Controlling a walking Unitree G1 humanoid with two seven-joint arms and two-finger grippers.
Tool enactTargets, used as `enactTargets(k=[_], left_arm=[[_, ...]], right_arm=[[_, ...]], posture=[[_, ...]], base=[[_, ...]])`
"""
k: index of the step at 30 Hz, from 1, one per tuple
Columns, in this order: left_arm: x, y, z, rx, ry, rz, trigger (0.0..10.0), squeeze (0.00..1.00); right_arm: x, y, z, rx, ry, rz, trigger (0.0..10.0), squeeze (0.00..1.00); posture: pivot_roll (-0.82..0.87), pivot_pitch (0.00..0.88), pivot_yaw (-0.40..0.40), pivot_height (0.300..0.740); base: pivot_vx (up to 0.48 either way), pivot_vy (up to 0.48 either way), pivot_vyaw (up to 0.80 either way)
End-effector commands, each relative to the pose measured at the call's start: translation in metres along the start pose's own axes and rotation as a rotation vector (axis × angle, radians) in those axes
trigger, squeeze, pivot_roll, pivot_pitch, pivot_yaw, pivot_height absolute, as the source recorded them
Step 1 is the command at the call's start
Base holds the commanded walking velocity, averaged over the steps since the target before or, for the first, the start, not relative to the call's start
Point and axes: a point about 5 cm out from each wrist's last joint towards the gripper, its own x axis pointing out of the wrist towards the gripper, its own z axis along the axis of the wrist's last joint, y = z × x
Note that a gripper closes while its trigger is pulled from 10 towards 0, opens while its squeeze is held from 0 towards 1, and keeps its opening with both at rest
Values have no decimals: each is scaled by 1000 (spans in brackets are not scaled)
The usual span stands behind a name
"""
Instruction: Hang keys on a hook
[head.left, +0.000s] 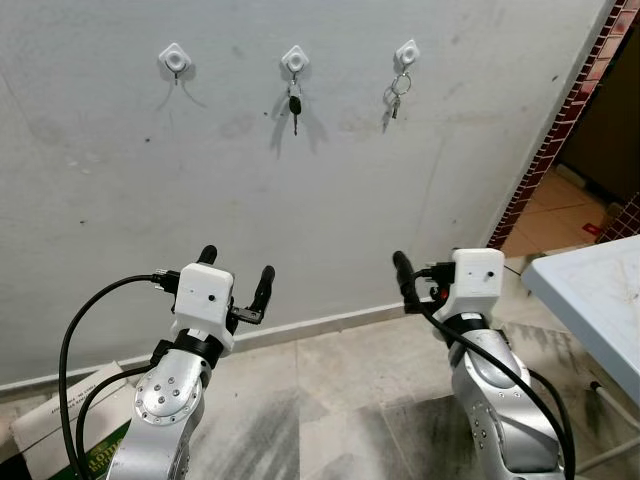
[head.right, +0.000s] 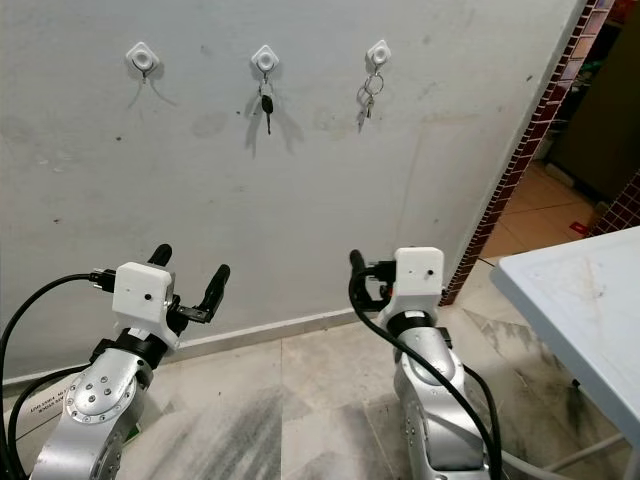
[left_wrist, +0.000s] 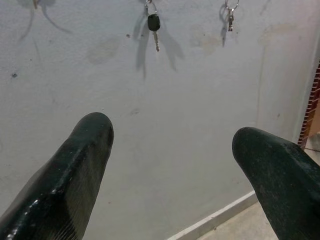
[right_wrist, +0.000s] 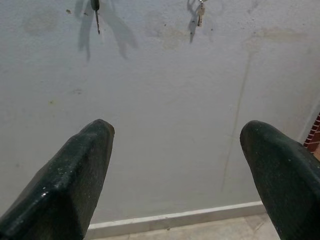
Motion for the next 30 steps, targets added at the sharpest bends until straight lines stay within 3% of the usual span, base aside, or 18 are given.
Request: enactTargets(k=[1, 3, 6, 8, 9, 30], left_arm=[[2, 2, 0, 4, -2, 4, 10000, 0], [3, 3, 1, 5, -3, 5, 10000, 0], [3, 4, 0, -2, 4, 2, 10000, 0], [2, 5, -1, -26, 14, -10, 10000, 0], [2, 5, -1, -53, 17, -14, 10000, 0], [1, 4, 1, -132, 5, -67, 10000, 0]], right_arm=[[4, -2, 0, -2, 16, -10, 10000, 467], [4, -2, -1, 2, 21, -13, 10000, 467], [5, -2, -1, 1, 23, -11, 10000, 333], [5, -2, -1, -3, 23, -7, 10000, 161], [6, -1, 0, -10, 23, -1, 10000, 0], [4, 0, -1, -13, 31, -2, 10000, 0]], posture=[[79, 14, -28, 740], [81, 14, -29, 740], [80, 13, -29, 740], [79, 13, -28, 740], [79, 13, -30, 740], [70, 25, -24, 740]], base=[[0, 0, -744], [0, 0, -781], [0, 0, -771], [0, 0, -772], [0, 0, -769], [0, 0, -769]])
